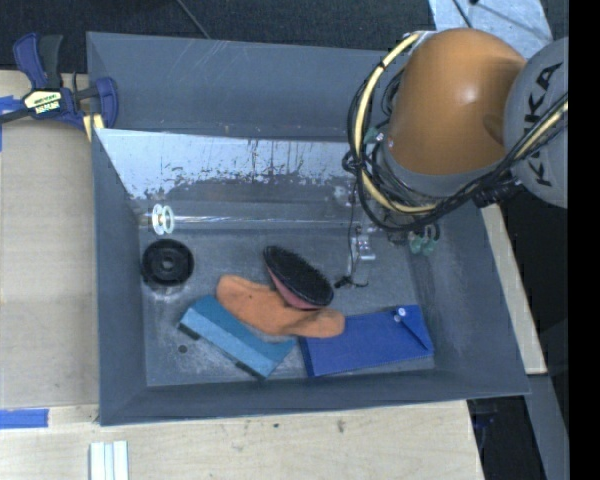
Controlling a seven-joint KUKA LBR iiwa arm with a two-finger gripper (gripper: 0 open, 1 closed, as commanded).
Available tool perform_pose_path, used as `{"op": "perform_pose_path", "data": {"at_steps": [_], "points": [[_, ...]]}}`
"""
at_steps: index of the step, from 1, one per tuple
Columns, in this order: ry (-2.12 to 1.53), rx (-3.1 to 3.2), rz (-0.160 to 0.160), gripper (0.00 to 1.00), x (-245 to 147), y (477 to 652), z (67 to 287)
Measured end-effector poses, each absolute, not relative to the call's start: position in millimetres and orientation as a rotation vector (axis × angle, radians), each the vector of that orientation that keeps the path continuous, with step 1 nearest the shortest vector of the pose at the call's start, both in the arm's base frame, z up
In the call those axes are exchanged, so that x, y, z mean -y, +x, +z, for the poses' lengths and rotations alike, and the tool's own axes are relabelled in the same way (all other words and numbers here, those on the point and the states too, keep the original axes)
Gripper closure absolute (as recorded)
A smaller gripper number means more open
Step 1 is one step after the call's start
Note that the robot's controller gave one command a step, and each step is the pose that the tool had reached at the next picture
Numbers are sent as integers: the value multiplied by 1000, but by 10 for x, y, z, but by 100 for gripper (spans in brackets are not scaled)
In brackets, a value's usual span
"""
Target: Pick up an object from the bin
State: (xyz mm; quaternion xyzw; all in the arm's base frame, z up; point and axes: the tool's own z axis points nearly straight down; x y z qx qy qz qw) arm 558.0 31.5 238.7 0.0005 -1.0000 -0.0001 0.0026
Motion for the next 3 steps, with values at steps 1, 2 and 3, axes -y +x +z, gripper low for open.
{"op": "perform_pose_path", "data": {"at_steps": [1, 2, 3], "points": [[0, 3145, -1, 0, -314, 5593, 2437], [-125, 3147, -2, 0, -454, 5774, 1682], [-61, 3137, 0, 0, -530, 5856, 1329]]}}
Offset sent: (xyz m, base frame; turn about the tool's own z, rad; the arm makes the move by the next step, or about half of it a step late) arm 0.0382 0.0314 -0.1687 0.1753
